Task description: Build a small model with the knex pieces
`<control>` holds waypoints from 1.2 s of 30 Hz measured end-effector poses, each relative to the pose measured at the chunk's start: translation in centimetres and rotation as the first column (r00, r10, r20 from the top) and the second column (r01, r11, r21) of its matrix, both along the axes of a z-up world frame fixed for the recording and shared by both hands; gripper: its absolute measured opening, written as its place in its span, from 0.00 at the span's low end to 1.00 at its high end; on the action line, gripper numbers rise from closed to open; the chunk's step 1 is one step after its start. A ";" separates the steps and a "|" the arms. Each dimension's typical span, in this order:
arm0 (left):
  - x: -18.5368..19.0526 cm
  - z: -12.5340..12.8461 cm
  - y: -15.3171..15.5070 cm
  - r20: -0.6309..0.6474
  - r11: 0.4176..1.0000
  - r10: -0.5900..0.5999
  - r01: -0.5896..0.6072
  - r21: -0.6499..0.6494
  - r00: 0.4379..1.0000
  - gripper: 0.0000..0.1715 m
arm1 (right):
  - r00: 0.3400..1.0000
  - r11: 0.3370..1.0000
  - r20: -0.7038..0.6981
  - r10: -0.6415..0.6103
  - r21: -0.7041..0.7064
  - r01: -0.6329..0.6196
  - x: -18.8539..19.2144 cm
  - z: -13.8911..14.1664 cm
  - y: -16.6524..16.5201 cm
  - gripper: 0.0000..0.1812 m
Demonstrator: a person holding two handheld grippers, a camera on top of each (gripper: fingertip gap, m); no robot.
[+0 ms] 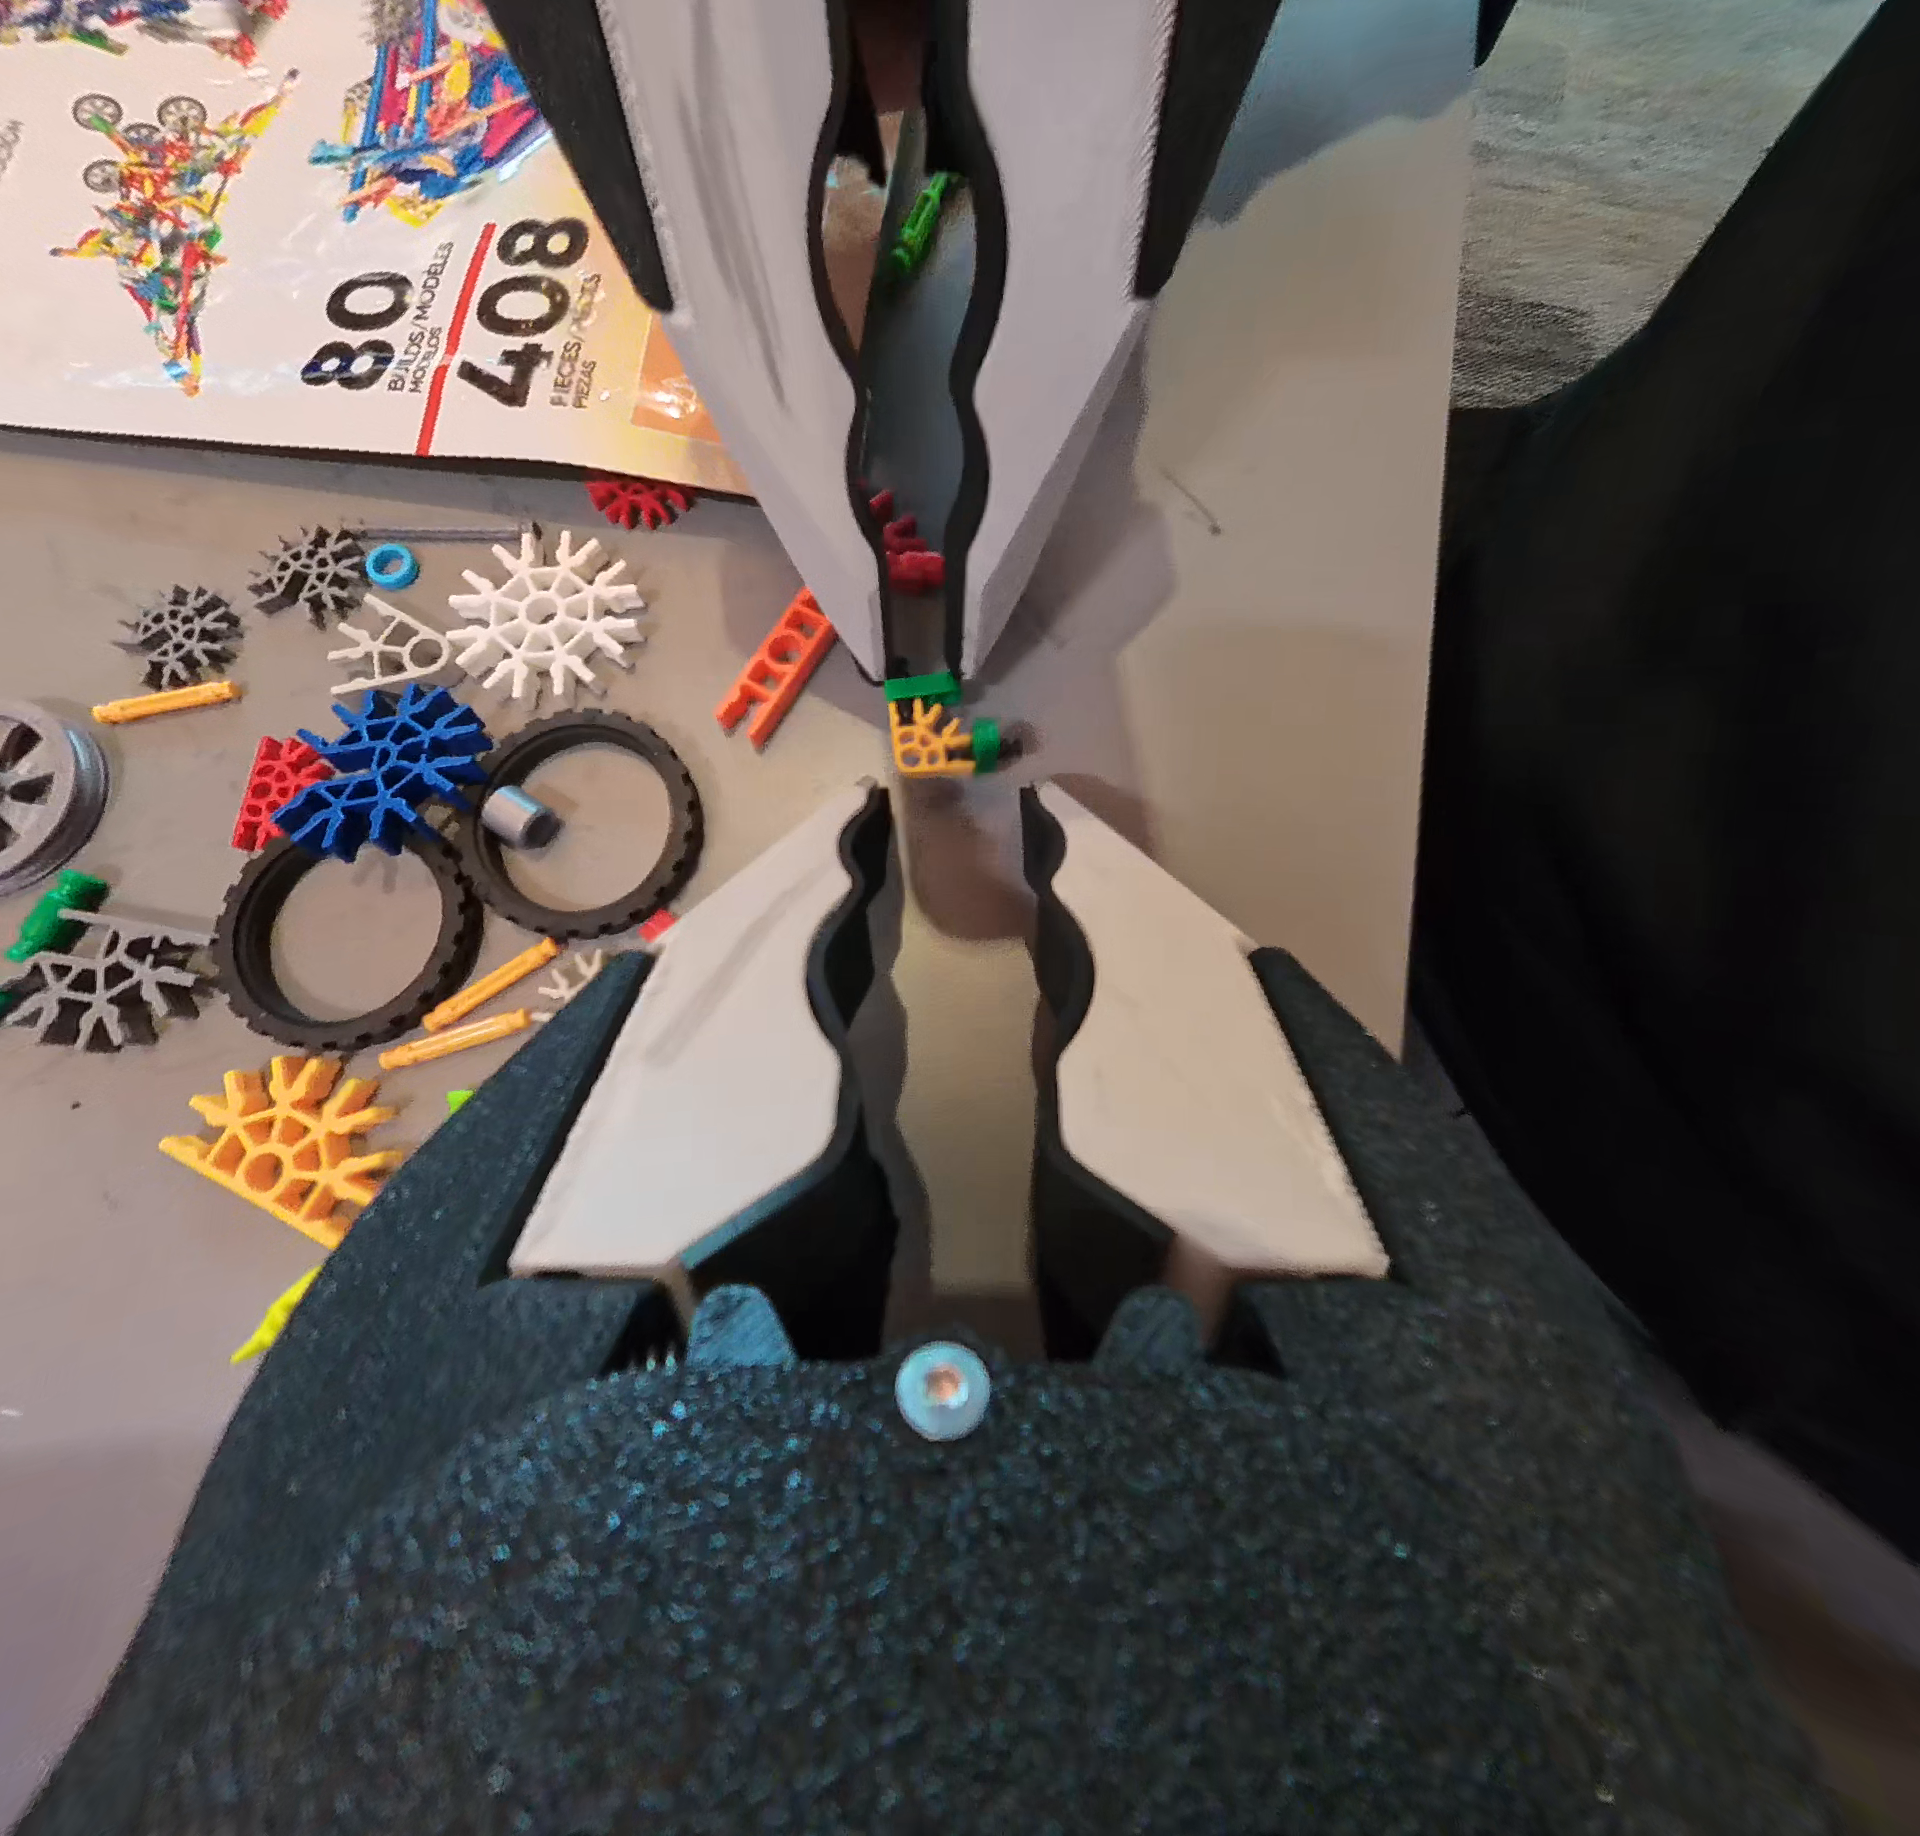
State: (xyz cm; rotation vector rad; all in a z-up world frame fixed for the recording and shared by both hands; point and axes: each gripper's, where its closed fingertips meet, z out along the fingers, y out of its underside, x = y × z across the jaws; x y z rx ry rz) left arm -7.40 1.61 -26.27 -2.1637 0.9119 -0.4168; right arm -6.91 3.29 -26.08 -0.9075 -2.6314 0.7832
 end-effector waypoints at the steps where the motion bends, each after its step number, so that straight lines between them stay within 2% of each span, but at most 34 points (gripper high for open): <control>1: 0.1 0.0 0.0 -0.015 1.000 0.006 -0.005 0.013 1.000 0.14 | 1.000 1.000 0.000 -0.015 -0.003 0.015 0.0 -0.2 0.0 0.00; 3: 0.3 -0.1 0.0 -0.042 0.999 0.016 -0.015 0.034 0.999 0.13 | 0.999 0.999 0.026 -0.038 -0.014 0.039 0.2 -0.8 -0.2 0.00; 7: 0.3 -0.5 -0.3 -0.096 0.998 0.038 -0.033 0.055 0.995 0.12 | 0.997 0.998 -0.021 -0.069 0.000 0.069 0.2 -0.6 -0.1 0.01; 15: 0.7 0.6 -0.2 -0.086 0.989 0.062 -0.050 0.137 0.994 0.10 | 0.995 0.996 -0.055 -0.087 0.023 0.088 0.7 -0.5 -0.1 0.03; 20: 1.2 -0.2 -0.1 -0.125 0.993 0.033 -0.018 0.119 0.992 0.05 | 0.994 0.996 -0.062 -0.088 0.029 0.090 0.7 -0.8 -0.2 0.05; 27: 1.2 -0.1 0.1 -0.110 0.993 0.029 -0.016 0.116 0.994 0.01 | 0.992 0.995 -0.081 -0.099 0.020 0.101 0.6 -0.6 -0.1 0.06; 30: 1.2 0.3 0.2 -0.066 0.994 0.040 -0.033 0.104 0.997 0.01 | 0.987 0.995 -0.138 -0.079 0.047 0.086 0.4 -0.1 -0.2 0.09; 36: 1.2 2.1 0.4 0.140 0.997 0.043 -0.052 0.059 0.989 0.01 | 0.950 0.983 -0.313 -0.015 0.171 0.071 -0.5 1.2 0.1 0.09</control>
